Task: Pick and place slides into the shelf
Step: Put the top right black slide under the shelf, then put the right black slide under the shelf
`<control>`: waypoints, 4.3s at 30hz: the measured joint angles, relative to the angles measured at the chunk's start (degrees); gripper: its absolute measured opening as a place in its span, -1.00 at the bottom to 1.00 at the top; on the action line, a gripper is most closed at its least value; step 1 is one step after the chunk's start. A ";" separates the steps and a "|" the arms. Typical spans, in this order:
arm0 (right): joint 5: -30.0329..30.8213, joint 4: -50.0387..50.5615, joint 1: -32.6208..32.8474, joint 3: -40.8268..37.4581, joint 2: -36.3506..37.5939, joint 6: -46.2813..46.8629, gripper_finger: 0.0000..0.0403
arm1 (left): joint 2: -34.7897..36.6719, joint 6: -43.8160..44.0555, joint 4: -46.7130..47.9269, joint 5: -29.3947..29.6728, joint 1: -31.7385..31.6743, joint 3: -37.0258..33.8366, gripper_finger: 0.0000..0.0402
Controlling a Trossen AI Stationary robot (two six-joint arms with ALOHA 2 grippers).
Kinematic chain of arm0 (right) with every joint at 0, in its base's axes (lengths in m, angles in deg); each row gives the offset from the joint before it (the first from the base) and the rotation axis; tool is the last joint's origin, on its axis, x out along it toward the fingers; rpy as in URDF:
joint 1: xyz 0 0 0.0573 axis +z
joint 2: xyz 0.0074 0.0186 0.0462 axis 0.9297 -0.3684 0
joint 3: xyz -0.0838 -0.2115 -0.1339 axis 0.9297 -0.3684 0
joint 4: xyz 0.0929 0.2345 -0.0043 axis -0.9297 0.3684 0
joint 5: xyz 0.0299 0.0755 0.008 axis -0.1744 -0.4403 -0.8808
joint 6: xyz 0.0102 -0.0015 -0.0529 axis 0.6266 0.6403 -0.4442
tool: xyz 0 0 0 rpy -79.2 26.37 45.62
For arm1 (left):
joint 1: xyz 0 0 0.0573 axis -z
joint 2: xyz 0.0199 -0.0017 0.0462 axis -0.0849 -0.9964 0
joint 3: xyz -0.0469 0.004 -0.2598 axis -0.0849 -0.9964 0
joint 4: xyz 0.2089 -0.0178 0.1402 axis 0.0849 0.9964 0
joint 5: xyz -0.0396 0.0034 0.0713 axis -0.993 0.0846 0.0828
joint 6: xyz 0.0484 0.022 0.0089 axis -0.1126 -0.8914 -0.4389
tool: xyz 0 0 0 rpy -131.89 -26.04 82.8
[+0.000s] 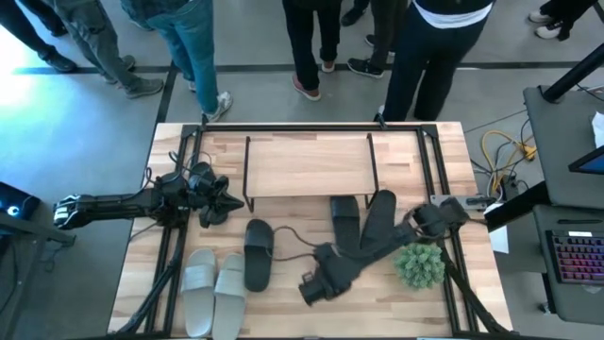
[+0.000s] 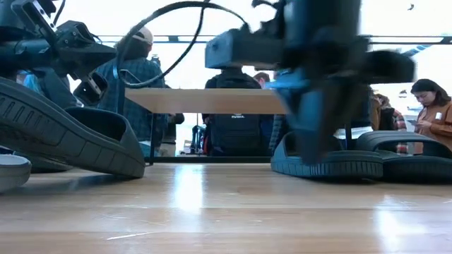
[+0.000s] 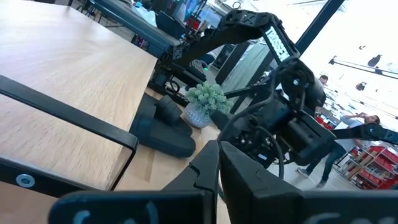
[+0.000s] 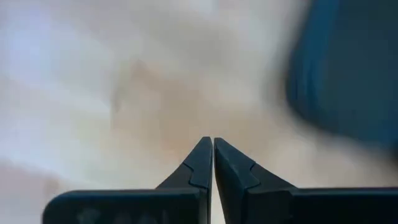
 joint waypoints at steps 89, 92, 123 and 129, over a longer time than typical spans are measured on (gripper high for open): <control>11.67 11.62 8.09 -26.67 20.83 -26.17 0.10 | -0.76 -6.56 2.78 -1.99 0.00 0.09 -1.00; 11.69 10.58 7.80 -27.23 20.83 -27.29 0.10 | -0.76 -6.53 2.78 -1.99 0.01 0.09 -1.00; 9.06 6.92 2.75 -32.52 20.63 -25.77 -0.93 | -0.76 -6.49 2.86 -1.99 0.01 0.02 -1.00; 4.81 6.81 3.07 -24.13 20.83 -25.81 -0.95 | -0.79 -6.37 2.84 -1.97 0.02 0.00 -1.00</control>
